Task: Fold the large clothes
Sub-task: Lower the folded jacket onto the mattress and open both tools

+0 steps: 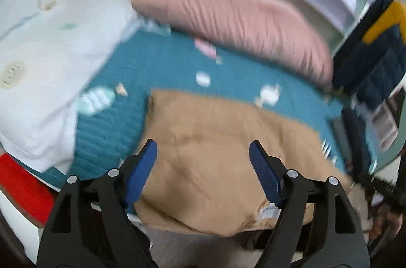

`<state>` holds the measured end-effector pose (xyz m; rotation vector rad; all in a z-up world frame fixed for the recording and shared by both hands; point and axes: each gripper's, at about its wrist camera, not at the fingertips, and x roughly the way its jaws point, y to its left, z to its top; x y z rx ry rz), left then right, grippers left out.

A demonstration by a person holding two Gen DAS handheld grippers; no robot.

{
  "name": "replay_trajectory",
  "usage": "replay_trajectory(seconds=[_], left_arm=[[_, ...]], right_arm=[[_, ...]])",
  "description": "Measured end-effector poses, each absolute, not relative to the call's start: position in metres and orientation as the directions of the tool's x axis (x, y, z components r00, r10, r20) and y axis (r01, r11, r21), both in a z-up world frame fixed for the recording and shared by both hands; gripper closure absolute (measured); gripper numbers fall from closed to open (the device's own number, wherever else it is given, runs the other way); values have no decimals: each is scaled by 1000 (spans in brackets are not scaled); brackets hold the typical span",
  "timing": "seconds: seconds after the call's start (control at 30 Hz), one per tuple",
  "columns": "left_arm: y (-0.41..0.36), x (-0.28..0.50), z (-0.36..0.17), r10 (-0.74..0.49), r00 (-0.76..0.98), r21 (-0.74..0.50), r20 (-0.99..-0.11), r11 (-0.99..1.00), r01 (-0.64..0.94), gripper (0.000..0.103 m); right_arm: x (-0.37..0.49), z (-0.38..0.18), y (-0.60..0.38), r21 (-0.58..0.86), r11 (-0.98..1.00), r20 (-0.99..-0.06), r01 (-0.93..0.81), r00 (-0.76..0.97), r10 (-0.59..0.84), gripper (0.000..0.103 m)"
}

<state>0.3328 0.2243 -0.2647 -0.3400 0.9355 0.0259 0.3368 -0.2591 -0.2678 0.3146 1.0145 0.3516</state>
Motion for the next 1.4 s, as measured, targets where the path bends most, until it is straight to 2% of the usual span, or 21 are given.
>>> replay_trajectory(seconds=[0.03, 0.07, 0.17, 0.23, 0.33, 0.47, 0.57, 0.67, 0.73, 0.8, 0.9, 1.07, 1.27, 1.33, 1.4], left_arm=[[219, 337, -280, -133, 558, -276, -819, 944, -179, 27], [218, 338, -292, -143, 537, -284, -832, 940, -190, 27], [214, 337, -331, -88, 429, -205, -899, 950, -236, 27], [215, 336, -356, -64, 350, -162, -935, 953, -256, 27], [228, 333, -379, -126, 322, -226, -938, 929, -294, 26], [224, 340, -382, -92, 327, -184, -940, 948, -261, 26], [227, 344, -384, -110, 338, -206, -935, 942, -263, 26], [235, 337, -374, -163, 375, -277, -913, 921, -274, 25], [246, 330, -366, -205, 419, -344, -884, 894, -288, 25], [264, 320, -357, -230, 479, -414, -847, 851, -324, 25], [281, 313, -349, -211, 532, -443, -820, 822, -357, 24], [291, 307, -351, -180, 534, -435, -826, 806, -401, 19], [311, 295, -360, -177, 523, -452, -834, 763, -462, 14], [321, 290, -368, -216, 509, -484, -834, 728, -485, 14], [327, 289, -374, -231, 487, -486, -842, 715, -503, 14]], right_arm=[[342, -277, -252, 431, 890, -775, -147, 445, 449, 88], [348, -291, -244, 433, 889, -793, -146, 407, 453, 93], [365, -335, -234, 327, 938, -884, -112, 314, 346, 102], [374, -366, -247, 306, 951, -920, -32, 248, 304, 103], [375, -399, -267, 341, 939, -920, 35, 216, 326, 103], [375, -397, -258, 298, 954, -926, -13, 238, 293, 103], [376, -399, -251, 270, 962, -933, -34, 239, 270, 103], [374, -389, -247, 254, 967, -937, -26, 241, 253, 103], [369, -372, -242, 260, 965, -930, -26, 261, 257, 97], [363, -348, -232, 282, 957, -906, -62, 312, 287, 97], [369, -322, -202, 321, 937, -872, -135, 345, 348, 97], [405, -310, -142, 407, 889, -829, -208, 326, 455, 97], [455, -339, -77, 402, 893, -869, -201, 221, 442, 98], [465, -366, -68, 349, 921, -911, -170, 166, 376, 103], [474, -393, -68, 356, 924, -918, -141, 129, 374, 103]])
